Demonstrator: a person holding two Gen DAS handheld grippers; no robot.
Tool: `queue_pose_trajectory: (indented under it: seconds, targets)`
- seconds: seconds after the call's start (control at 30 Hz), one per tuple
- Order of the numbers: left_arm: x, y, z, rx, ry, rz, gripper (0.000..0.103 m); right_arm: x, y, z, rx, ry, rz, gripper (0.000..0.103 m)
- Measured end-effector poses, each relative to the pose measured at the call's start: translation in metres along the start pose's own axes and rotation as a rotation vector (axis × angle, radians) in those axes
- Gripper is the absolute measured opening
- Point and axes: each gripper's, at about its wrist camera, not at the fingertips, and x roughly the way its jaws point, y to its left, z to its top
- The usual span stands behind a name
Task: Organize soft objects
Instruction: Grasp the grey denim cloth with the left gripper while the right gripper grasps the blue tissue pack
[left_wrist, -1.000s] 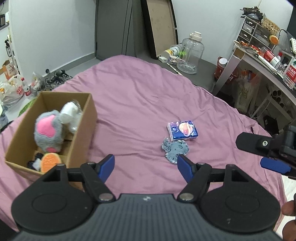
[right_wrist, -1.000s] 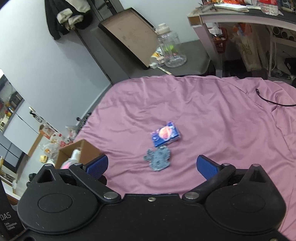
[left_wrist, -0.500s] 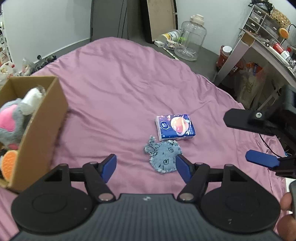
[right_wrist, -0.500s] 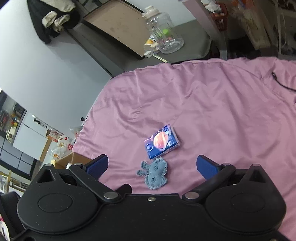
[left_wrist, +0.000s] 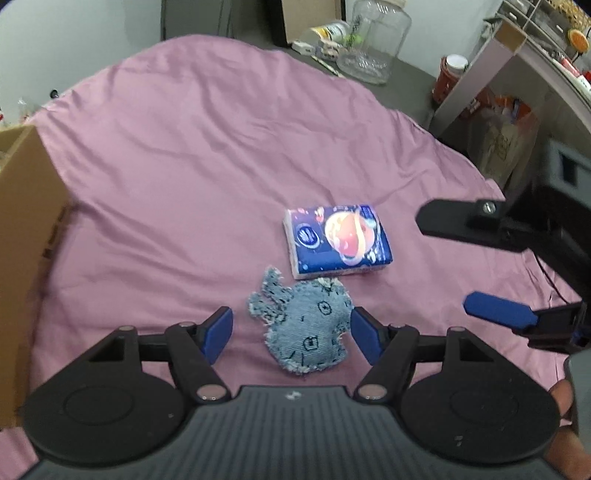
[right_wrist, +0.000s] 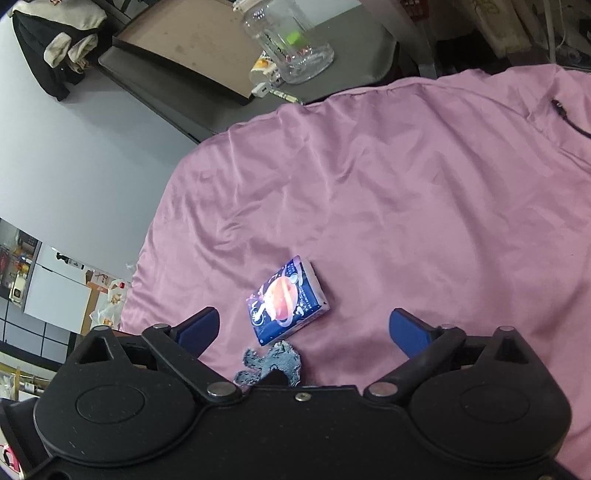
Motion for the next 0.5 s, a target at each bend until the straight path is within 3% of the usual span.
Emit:
queue_pose_trajectory:
  seconds: [0.13, 0.17, 0.27, 0.3, 0.5]
  targets:
    - [0.014, -0.002, -0.004, 0.001, 0.008, -0.002, 0.065, 0.005, -0.005, 0.003, 0.011, -0.009, -0.002, 0.087]
    - [0.015, -0.003, -0.005, 0.0, 0.0, -0.004, 0.06, 0.007, -0.006, 0.003, 0.013, -0.008, -0.003, 0.085]
    - [0.016, 0.001, -0.004, -0.034, -0.009, -0.052, 0.03, 0.015, -0.009, 0.003, 0.02, 0.006, -0.012, 0.079]
    - [0.015, 0.002, -0.002, -0.045, -0.007, -0.053, 0.027, 0.018, -0.009, 0.003, 0.018, 0.01, -0.011, 0.077]
    - [0.006, 0.013, 0.005, -0.104, -0.049, -0.108, 0.022, 0.031, -0.003, 0.002, -0.008, 0.026, -0.022, 0.075]
